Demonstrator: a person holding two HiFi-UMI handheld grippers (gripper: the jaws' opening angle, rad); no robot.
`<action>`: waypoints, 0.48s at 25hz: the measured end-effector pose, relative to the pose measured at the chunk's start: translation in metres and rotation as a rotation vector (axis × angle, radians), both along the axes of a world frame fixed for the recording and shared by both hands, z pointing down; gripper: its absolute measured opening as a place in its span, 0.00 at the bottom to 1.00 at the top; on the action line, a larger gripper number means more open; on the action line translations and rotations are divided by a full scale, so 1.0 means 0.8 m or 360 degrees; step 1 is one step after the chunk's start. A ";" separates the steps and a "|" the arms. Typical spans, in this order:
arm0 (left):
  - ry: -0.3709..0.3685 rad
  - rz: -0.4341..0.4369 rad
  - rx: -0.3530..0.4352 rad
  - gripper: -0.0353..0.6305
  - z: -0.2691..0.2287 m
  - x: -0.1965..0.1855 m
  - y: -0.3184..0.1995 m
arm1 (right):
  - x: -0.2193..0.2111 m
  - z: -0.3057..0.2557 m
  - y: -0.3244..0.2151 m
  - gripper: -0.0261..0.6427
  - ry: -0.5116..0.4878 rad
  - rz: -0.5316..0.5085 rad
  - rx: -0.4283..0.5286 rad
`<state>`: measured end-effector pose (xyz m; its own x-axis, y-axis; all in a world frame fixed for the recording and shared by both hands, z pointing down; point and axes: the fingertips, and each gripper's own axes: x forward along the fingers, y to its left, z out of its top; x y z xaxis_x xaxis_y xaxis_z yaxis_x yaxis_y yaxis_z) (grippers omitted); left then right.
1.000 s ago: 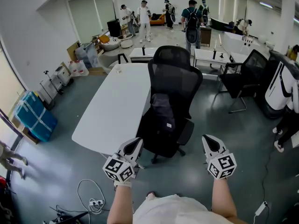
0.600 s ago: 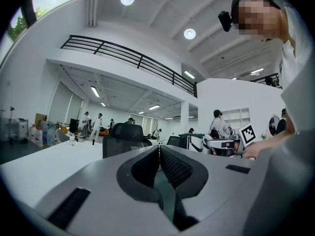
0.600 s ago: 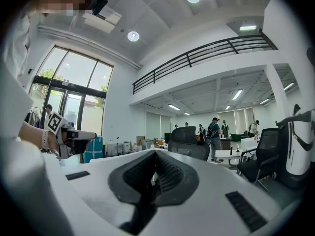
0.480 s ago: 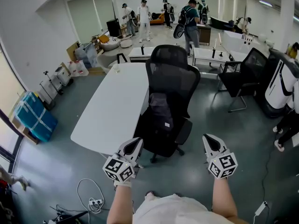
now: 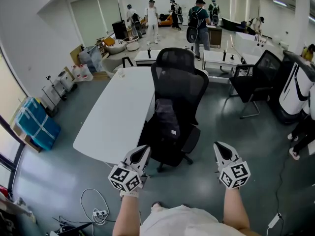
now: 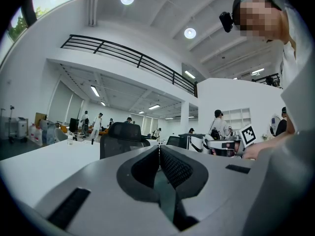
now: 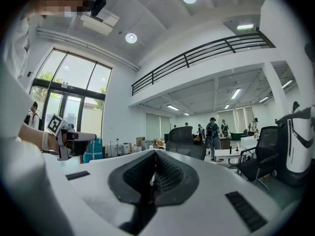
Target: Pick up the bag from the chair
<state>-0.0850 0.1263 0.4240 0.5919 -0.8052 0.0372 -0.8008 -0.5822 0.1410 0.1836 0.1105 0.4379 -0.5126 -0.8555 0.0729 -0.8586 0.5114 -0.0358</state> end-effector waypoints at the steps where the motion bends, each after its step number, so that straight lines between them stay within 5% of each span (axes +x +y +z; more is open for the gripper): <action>1: 0.0004 -0.0001 0.0001 0.09 -0.001 0.002 0.000 | 0.002 0.000 0.000 0.07 -0.0004 0.0001 0.0000; 12: -0.0013 -0.0007 0.0017 0.09 -0.010 0.015 -0.005 | 0.019 -0.003 -0.007 0.07 -0.0045 0.0012 0.0015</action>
